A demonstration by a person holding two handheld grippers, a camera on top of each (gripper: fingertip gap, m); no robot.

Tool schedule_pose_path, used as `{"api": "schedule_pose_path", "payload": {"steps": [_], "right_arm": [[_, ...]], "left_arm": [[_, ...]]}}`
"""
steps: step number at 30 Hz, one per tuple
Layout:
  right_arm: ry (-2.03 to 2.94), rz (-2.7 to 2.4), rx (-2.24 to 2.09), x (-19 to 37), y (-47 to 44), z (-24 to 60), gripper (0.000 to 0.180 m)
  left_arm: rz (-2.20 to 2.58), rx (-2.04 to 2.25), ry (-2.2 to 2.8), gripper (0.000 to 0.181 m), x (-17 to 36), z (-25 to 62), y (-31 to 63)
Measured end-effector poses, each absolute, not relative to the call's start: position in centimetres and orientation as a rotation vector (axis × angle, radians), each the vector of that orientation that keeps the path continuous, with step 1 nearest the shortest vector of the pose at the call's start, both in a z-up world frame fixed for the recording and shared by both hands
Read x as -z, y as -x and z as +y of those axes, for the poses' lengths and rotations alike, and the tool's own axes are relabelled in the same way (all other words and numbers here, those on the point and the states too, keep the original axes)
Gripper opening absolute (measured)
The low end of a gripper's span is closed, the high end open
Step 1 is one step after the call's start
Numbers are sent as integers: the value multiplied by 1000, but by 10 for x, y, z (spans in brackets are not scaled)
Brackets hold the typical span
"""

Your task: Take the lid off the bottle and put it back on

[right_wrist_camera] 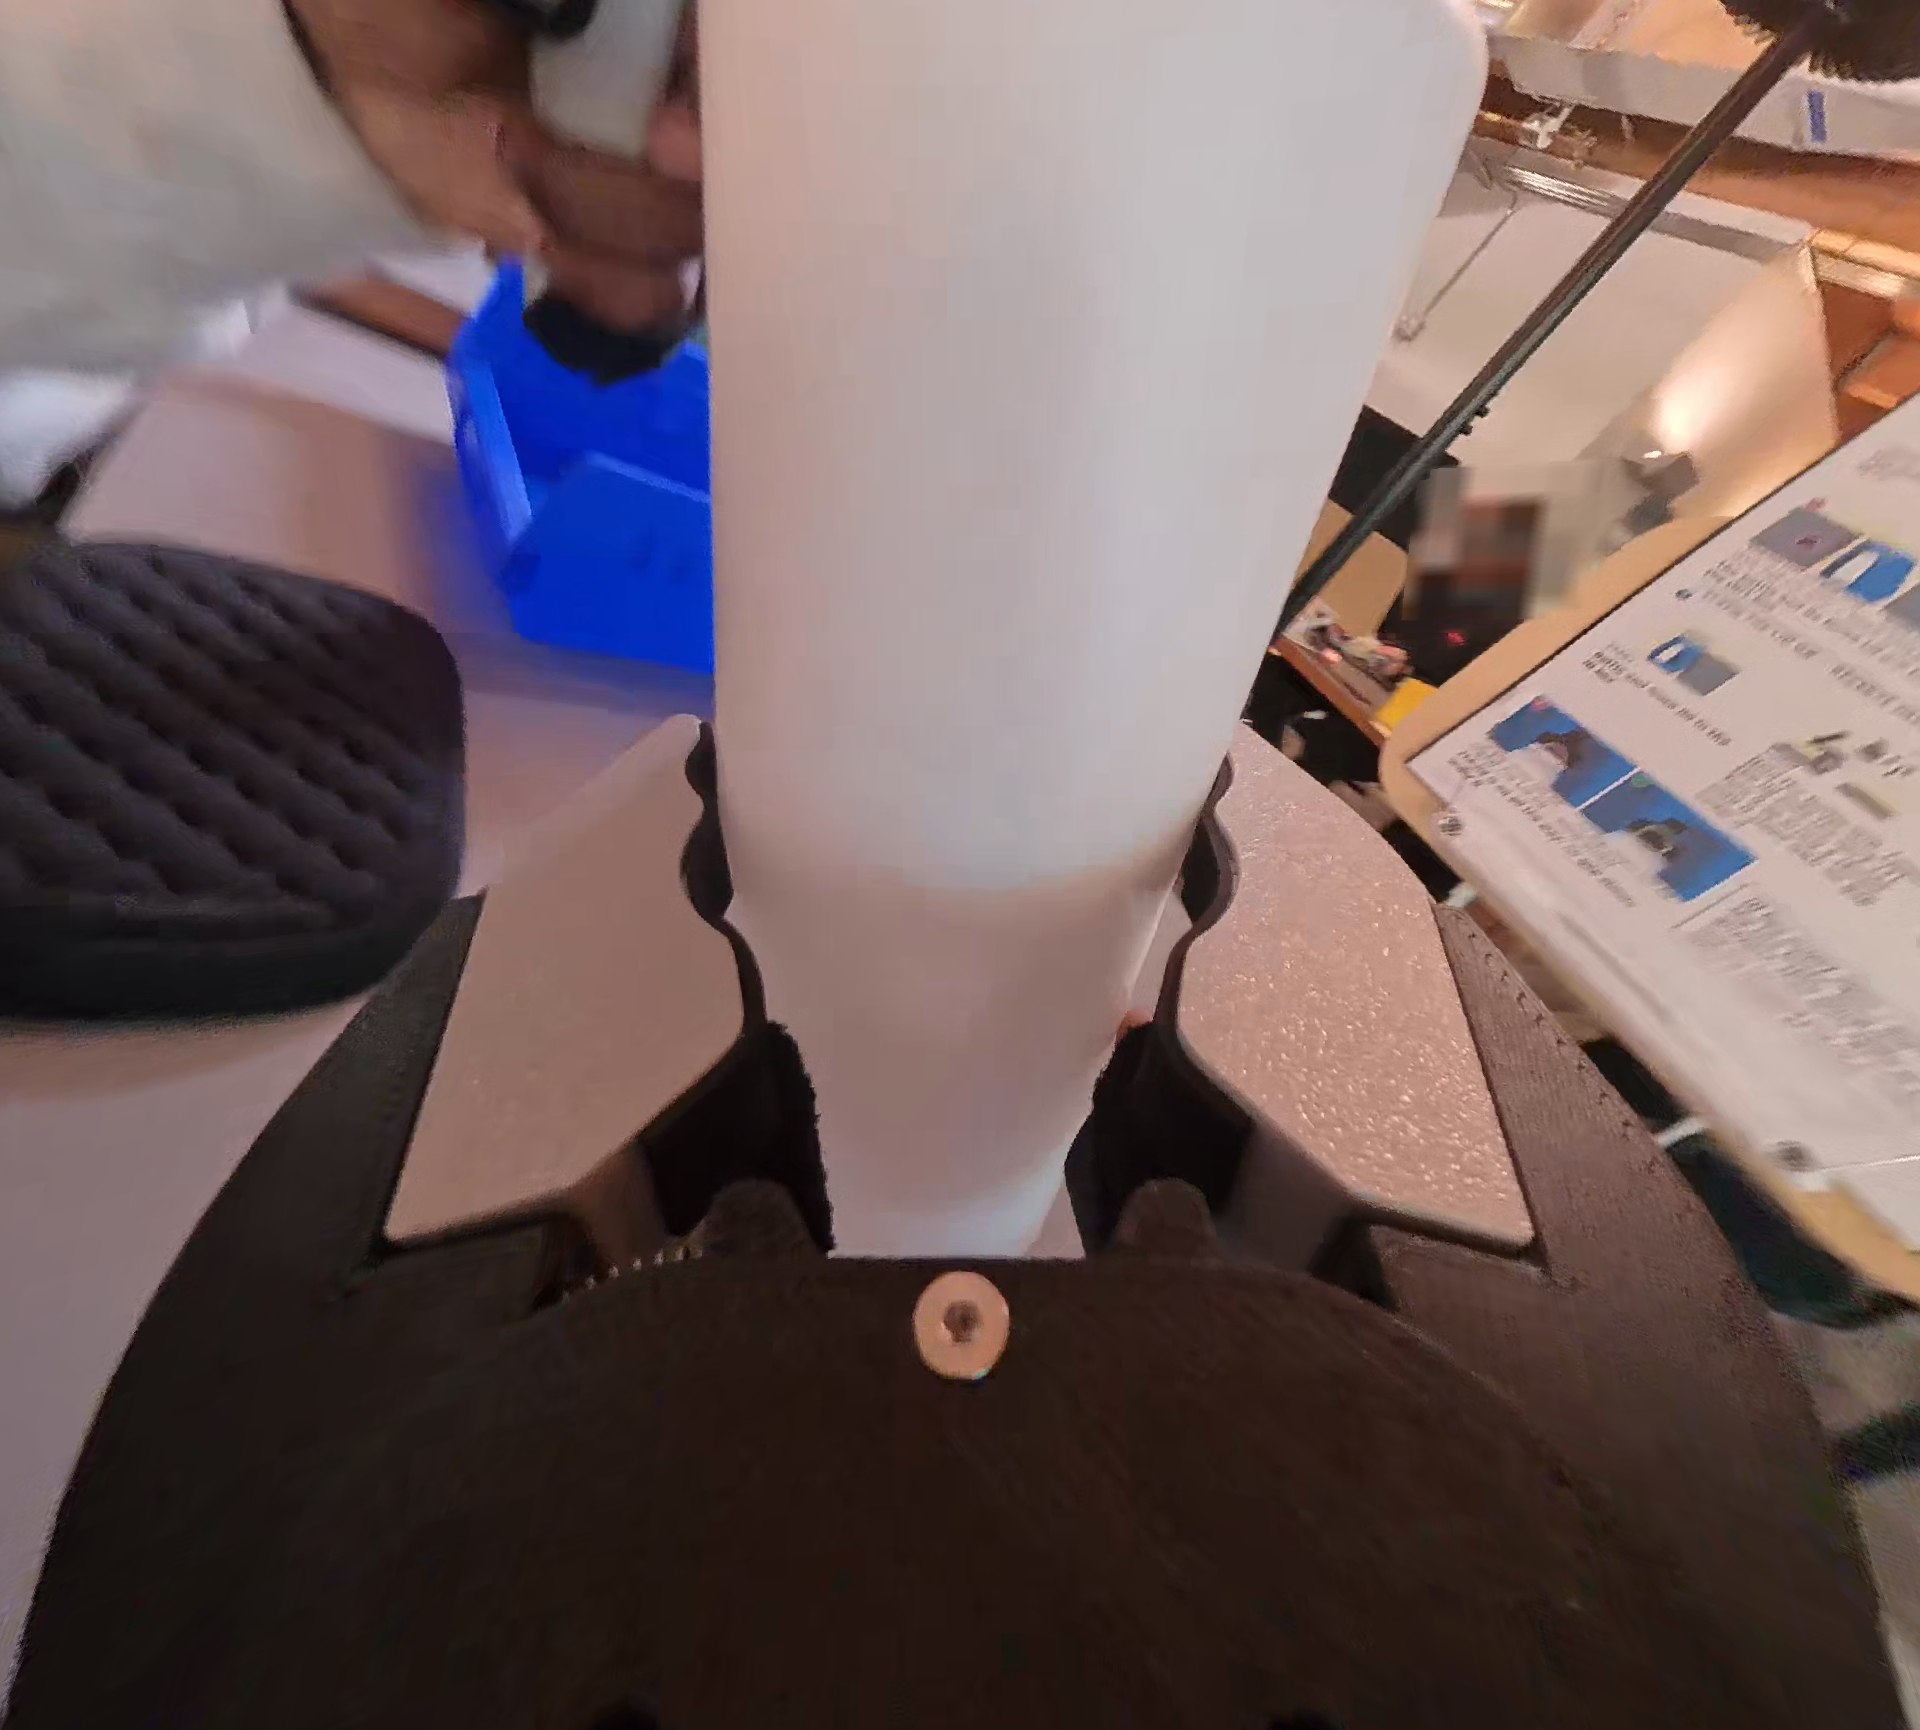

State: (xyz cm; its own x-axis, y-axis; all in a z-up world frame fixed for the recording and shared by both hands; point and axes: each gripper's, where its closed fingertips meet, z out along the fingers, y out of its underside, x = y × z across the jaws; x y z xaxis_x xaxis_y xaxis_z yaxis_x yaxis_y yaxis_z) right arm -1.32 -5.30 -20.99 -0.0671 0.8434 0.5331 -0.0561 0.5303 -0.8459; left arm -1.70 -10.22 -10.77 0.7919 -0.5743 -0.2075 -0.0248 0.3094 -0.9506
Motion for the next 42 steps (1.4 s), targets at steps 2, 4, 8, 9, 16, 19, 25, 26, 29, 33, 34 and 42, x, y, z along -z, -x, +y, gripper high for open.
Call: {"api": "schedule_pose_path", "payload": {"steps": [2,4,8,9,16,19,25,26,29,33,34,42], "right_arm": [[765,-1407,-1003,206,8,-48,88],[799,-1426,-1087,212,7,-49,90],[820,-1571,-1063,241,11,-56,88],[858,-1587,-1063,249,11,-53,88],[1110,-1655,-1046,295,11,-25,87],[1161,-1692,-1037,309,12,-22,87],[1182,-1694,-1073,313,13,-23,86],[1194,-1693,-1084,313,13,-23,86],[1201,-1683,-1090,313,14,-22,86],[1189,-1686,-1080,313,13,-22,87],[1187,-1690,-1085,313,13,-22,90],[1145,-1557,-1338,277,-3,-20,115]], "left_arm": [[566,442,1236,105,125,-94,10],[605,458,1297,99,155,-78,-11],[603,371,1335,87,187,-42,-31],[631,363,1351,87,194,-37,-33],[612,412,1516,87,236,-6,-29],[621,379,1549,87,248,-2,-29],[555,397,1517,87,248,0,-26],[535,407,1523,87,248,1,-24],[502,432,1530,87,249,2,-19],[487,418,1545,86,254,2,-14],[486,411,1546,86,255,2,-14],[447,332,1480,107,227,-13,9]]}}
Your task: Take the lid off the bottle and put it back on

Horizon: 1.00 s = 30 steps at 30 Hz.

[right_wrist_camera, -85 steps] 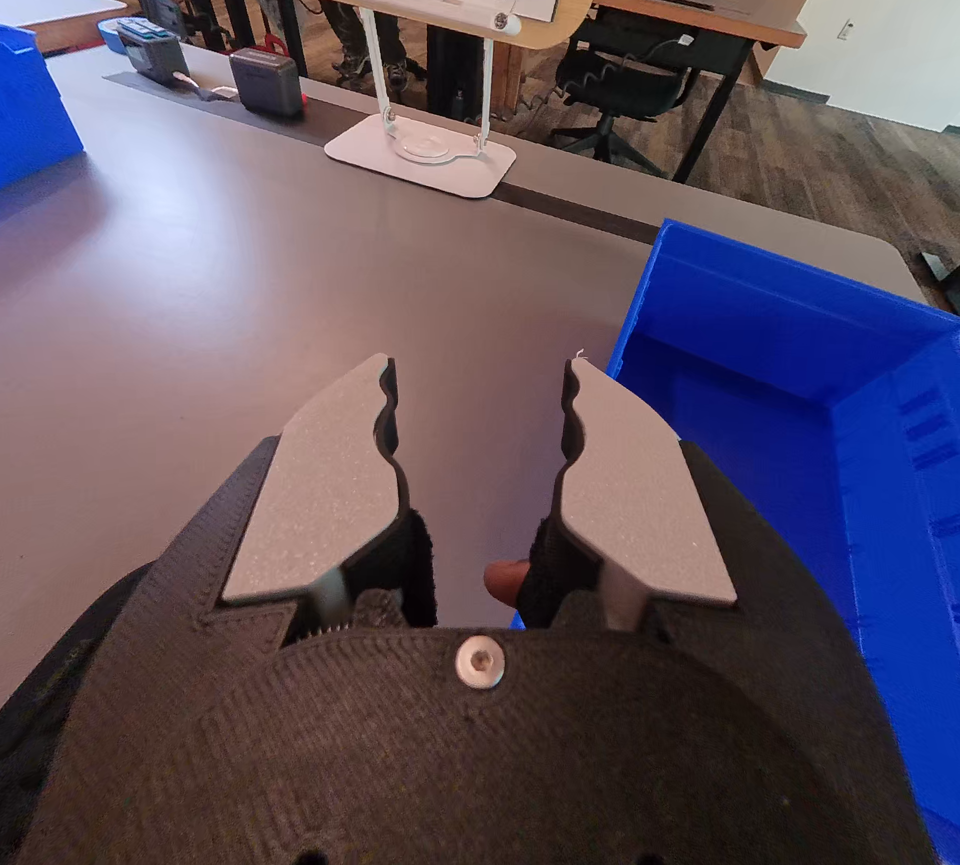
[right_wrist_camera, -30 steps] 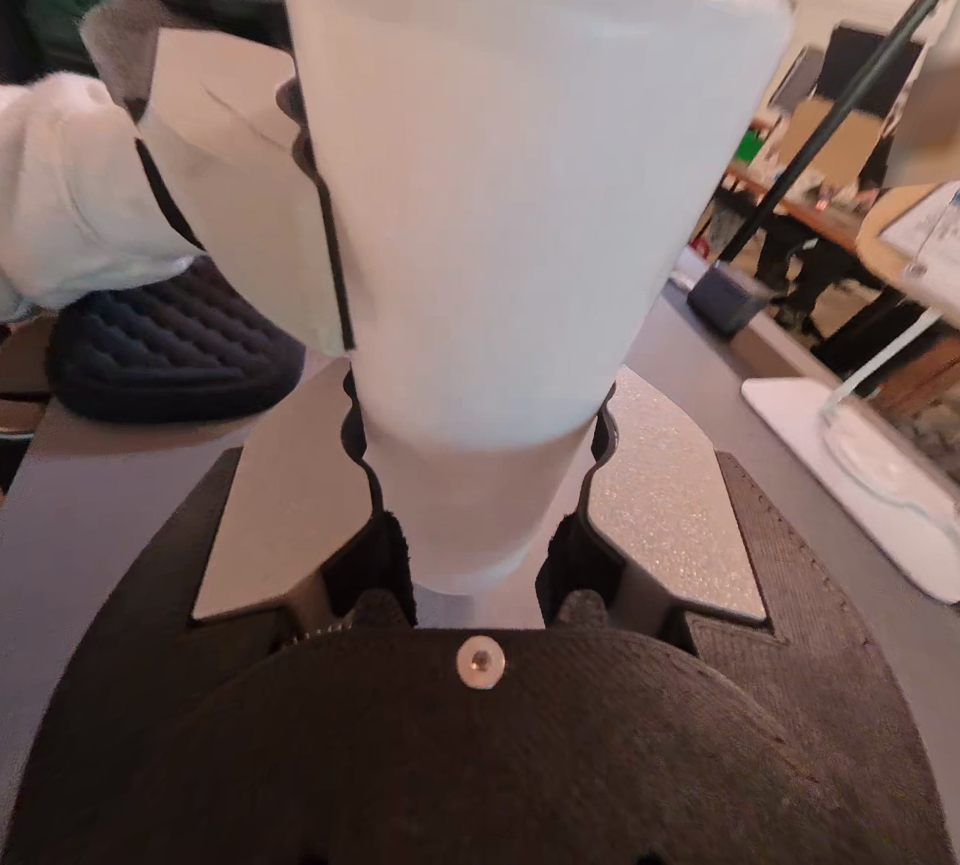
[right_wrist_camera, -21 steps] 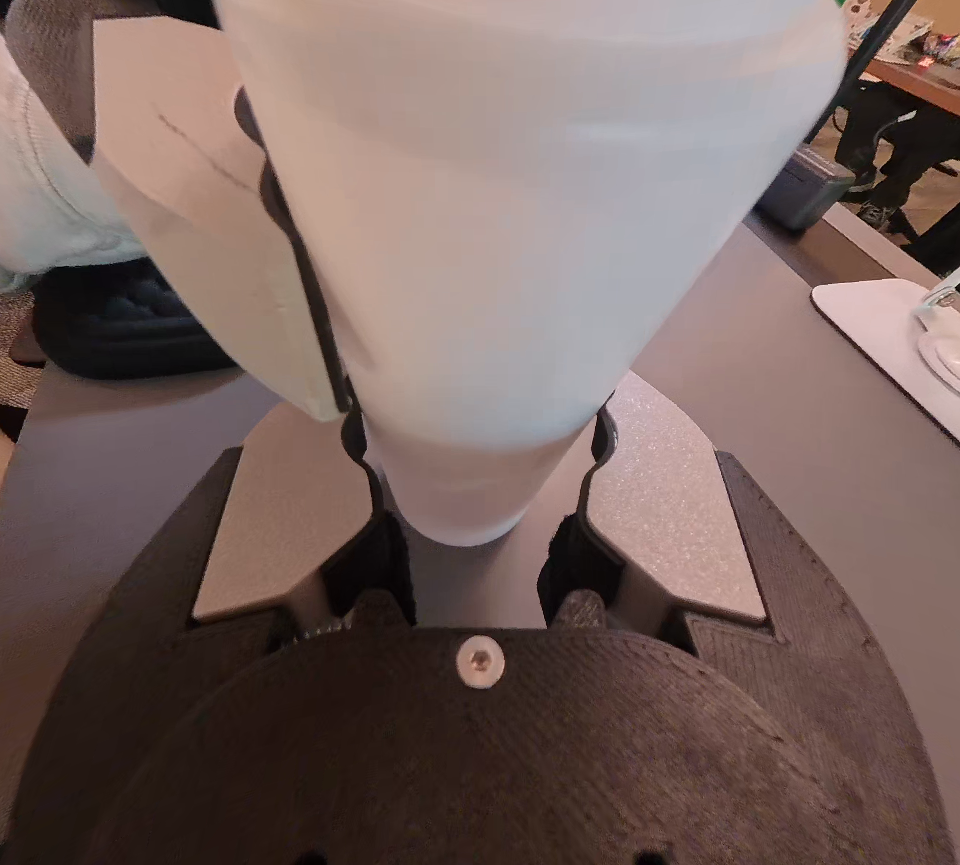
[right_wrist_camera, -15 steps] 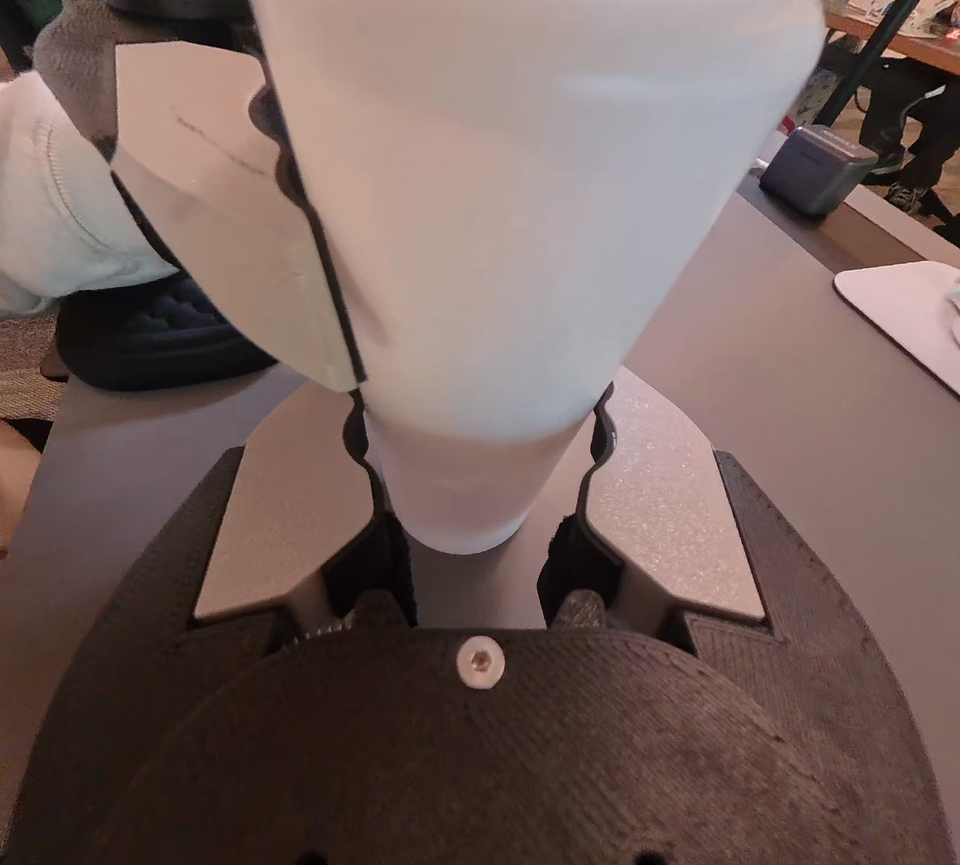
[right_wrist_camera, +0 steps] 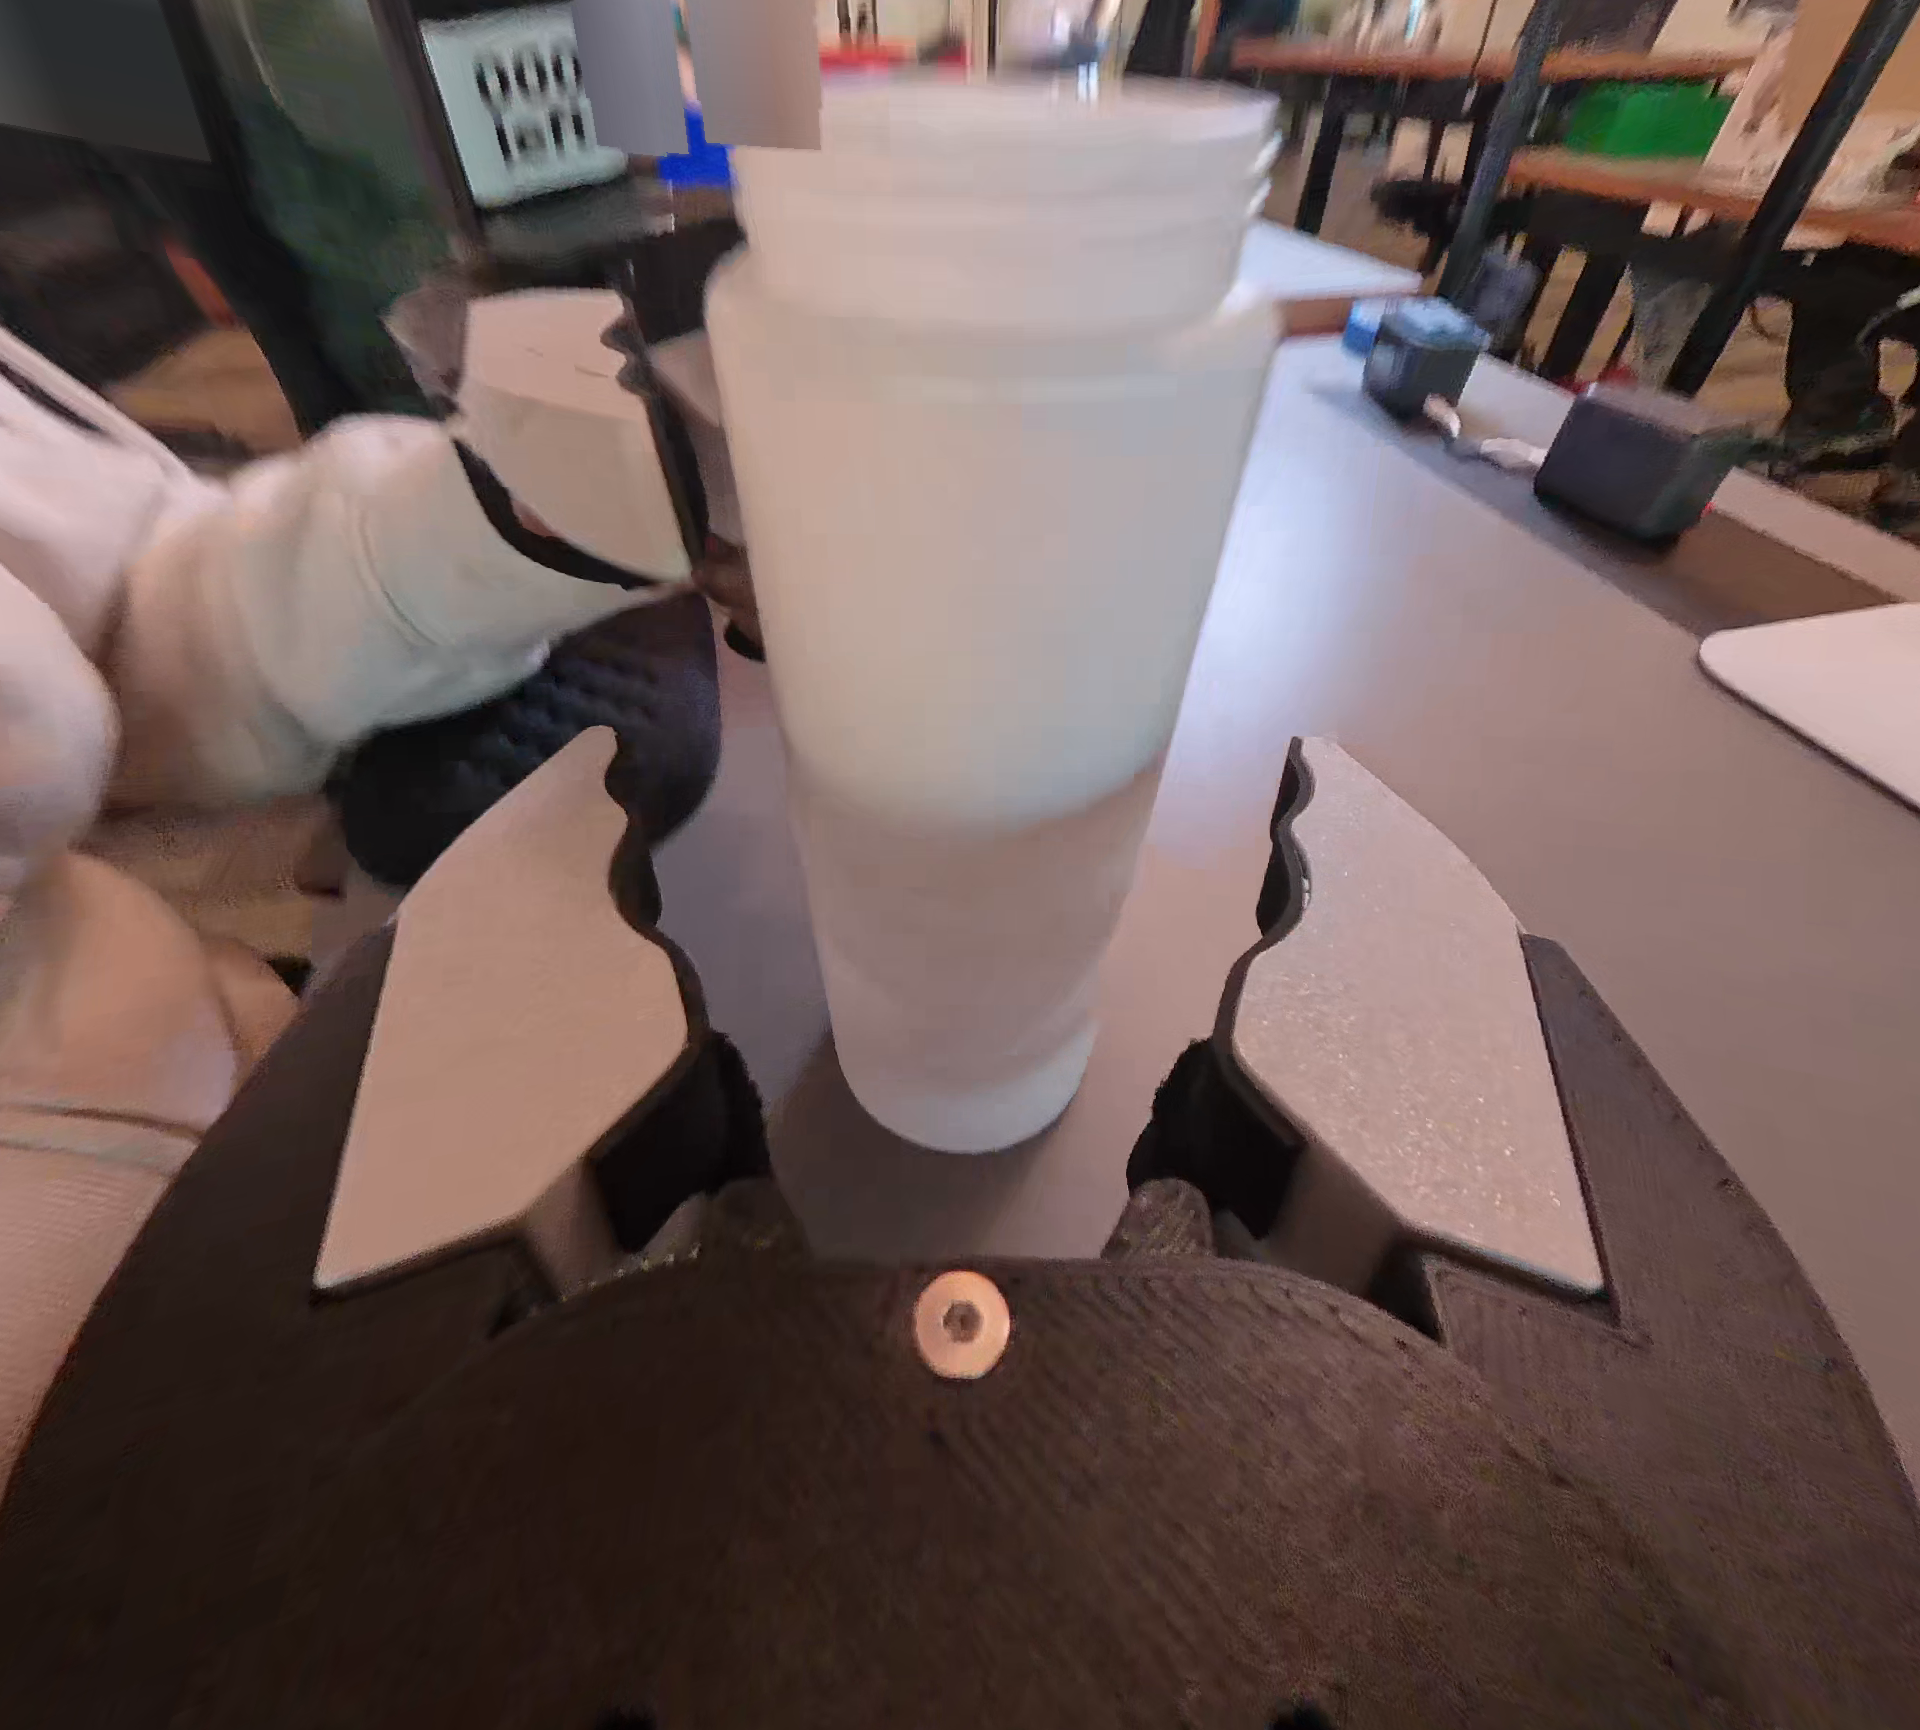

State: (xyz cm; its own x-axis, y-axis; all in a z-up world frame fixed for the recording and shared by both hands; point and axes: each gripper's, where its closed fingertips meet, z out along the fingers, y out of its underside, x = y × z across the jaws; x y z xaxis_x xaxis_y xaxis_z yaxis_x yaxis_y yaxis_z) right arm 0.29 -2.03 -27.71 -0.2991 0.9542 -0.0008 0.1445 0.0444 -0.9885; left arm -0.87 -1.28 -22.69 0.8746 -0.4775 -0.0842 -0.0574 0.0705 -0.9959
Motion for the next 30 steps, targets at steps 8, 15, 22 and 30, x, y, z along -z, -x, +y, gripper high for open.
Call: {"api": "schedule_pose_path", "payload": {"steps": [8,15,22,30], "right_arm": [[913,-1017,-1594,193,-45,17,106],[917,-937,-1636,186,-50,24,95],[926,-898,-1589,187,-50,32,85],[948,-812,-1634,183,-56,43,81]], "left_arm": [[104,-90,1508,79,157,-99,189],[24,-193,2114,81,283,-109,338],[77,-181,2407,85,371,-79,364],[41,-203,2402,69,382,-71,366]]}}
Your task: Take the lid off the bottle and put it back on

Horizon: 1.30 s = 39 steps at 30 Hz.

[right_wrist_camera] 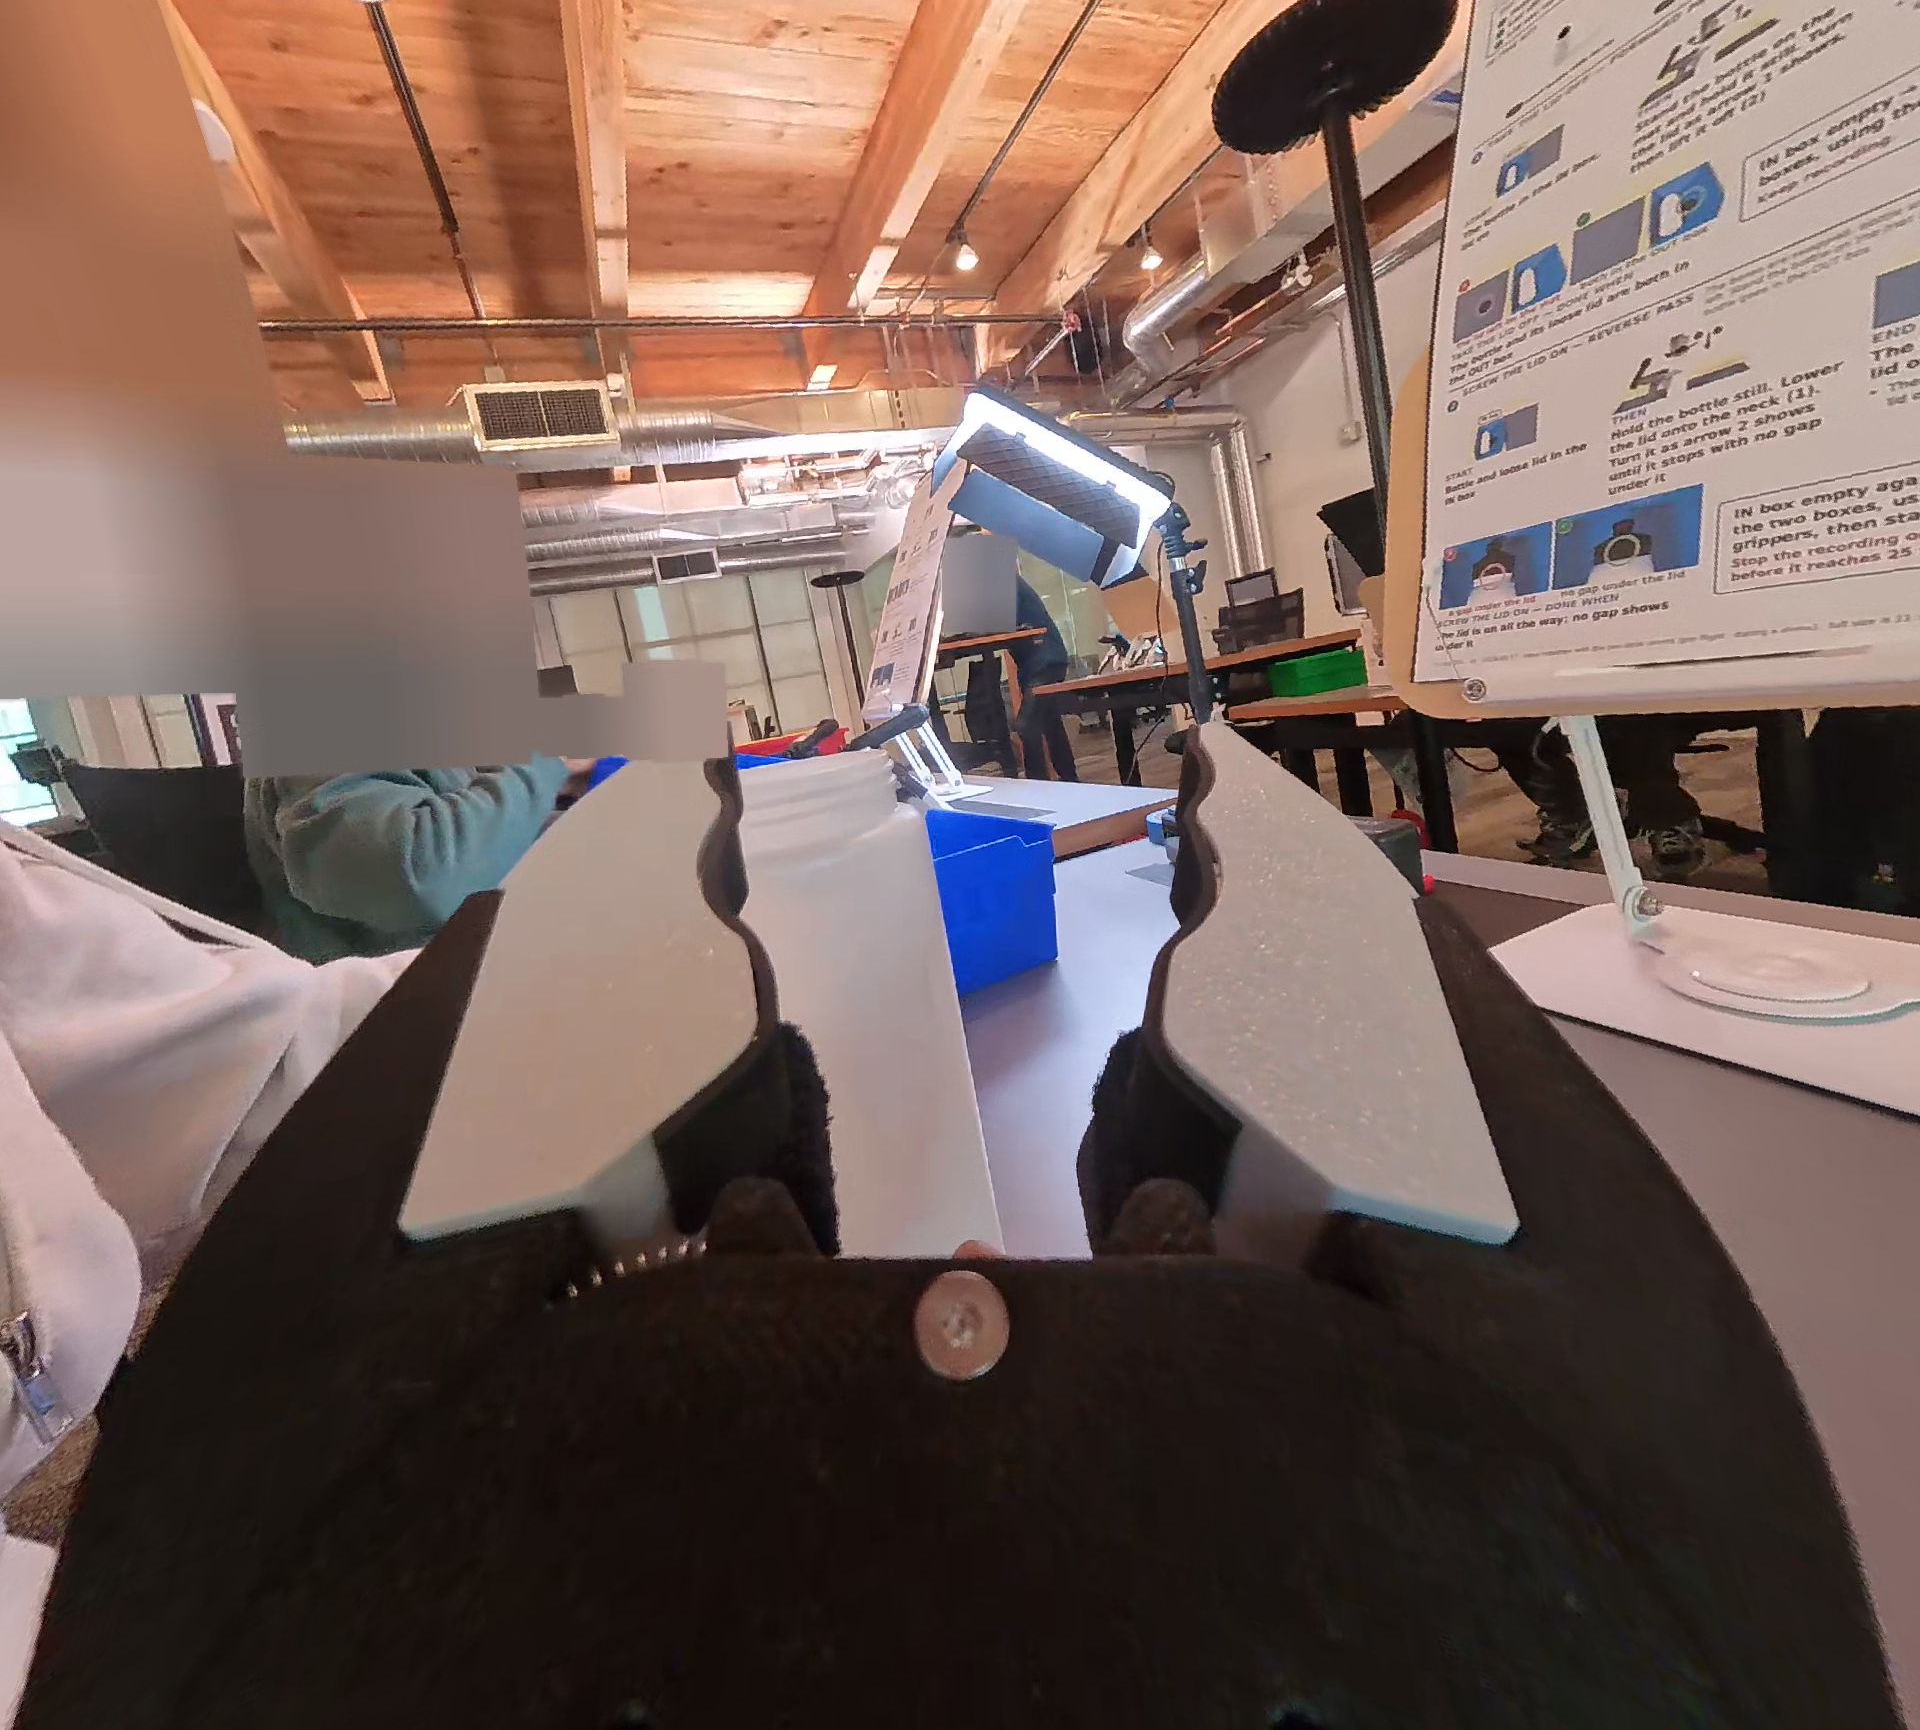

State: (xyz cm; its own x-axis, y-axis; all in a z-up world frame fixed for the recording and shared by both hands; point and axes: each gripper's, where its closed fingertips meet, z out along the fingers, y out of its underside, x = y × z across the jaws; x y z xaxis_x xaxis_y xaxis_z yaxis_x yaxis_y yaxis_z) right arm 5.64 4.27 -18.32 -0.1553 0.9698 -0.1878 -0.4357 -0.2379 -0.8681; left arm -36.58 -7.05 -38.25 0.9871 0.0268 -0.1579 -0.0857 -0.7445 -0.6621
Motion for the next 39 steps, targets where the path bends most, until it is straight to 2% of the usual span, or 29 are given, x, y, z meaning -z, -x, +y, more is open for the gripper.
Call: {"api": "schedule_pose_path", "payload": {"steps": [3,7,10,13,20,26,35,39], "right_arm": [[949,-817,-1622,183,-57,42,80],[951,-842,-1549,183,-56,42,78],[953,-869,-1443,180,-56,39,72],[920,-911,-1298,168,-57,22,67],[696,-1145,-883,129,-36,-87,29],[626,-1265,-733,133,7,-122,27],[597,-1243,-519,131,20,-110,21],[597,-1215,-645,126,15,-113,20]], "left_arm": [[-9,-377,2257,69,352,-78,376],[-51,-747,1813,68,247,-102,367],[55,-981,1528,68,173,-125,316],[207,-1091,1382,67,138,-129,246],[534,-1298,1175,68,118,-111,104],[704,-1280,1073,68,124,-94,33],[762,-1248,1112,68,136,-86,22],[743,-1101,1112,75,132,-92,18]]}}
